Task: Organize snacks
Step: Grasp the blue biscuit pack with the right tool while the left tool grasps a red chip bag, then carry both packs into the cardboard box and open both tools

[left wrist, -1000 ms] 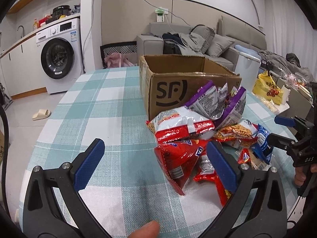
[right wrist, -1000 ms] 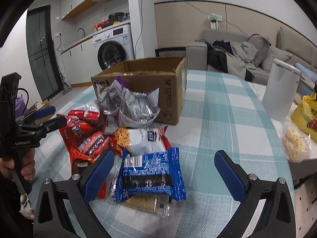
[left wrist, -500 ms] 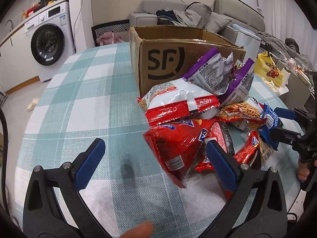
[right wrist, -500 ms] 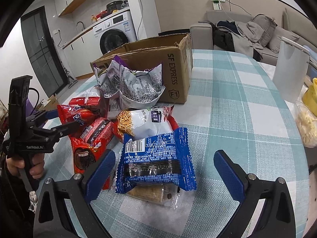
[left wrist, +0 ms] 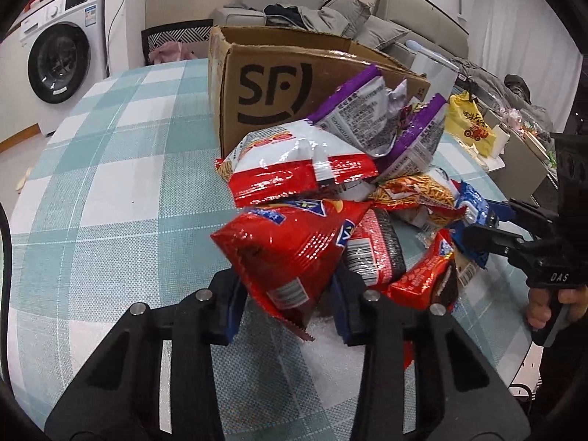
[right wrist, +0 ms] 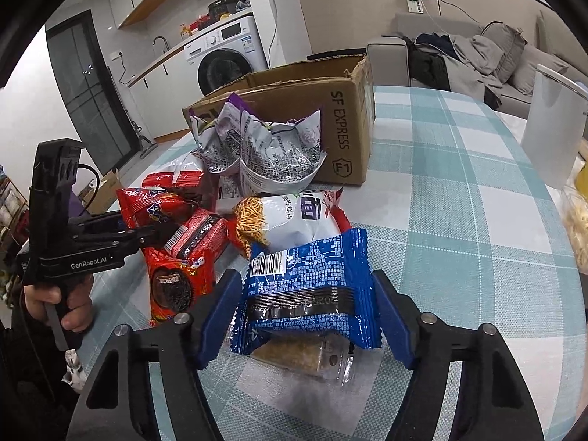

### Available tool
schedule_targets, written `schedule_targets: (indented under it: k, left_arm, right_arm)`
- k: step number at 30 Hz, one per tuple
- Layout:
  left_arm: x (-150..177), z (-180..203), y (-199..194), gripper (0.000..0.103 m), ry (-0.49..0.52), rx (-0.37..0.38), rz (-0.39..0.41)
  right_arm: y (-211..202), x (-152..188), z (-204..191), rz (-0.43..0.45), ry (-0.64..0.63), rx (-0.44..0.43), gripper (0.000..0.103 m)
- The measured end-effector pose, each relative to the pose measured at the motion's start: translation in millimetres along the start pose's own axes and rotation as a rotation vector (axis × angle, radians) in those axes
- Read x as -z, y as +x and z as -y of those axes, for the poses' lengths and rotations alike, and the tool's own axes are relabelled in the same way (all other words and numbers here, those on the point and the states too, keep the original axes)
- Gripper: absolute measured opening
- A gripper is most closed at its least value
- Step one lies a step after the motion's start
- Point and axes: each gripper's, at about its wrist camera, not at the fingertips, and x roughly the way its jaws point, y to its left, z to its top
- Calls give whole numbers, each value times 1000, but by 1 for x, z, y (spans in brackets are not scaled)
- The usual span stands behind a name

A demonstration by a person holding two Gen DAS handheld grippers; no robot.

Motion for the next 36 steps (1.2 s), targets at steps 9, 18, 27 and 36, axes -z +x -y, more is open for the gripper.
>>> schedule_targets:
  k: [9, 18, 27, 36]
  left_arm:
    - [11, 7, -30, 35, -1, 29, 53]
    - [6, 17, -60, 35, 20, 24, 115]
    - [3, 27, -94, 35, 30, 36, 165]
    - [-10, 37, -124, 35, 46, 14, 226]
  right_arm:
    - [-11, 7, -2, 22, 9, -31, 48]
    - [-34, 5, -4, 99, 18, -33, 48]
    - [-56, -12, -14, 184, 9, -44, 48]
    - [-72, -31, -23, 247, 6, -45, 48]
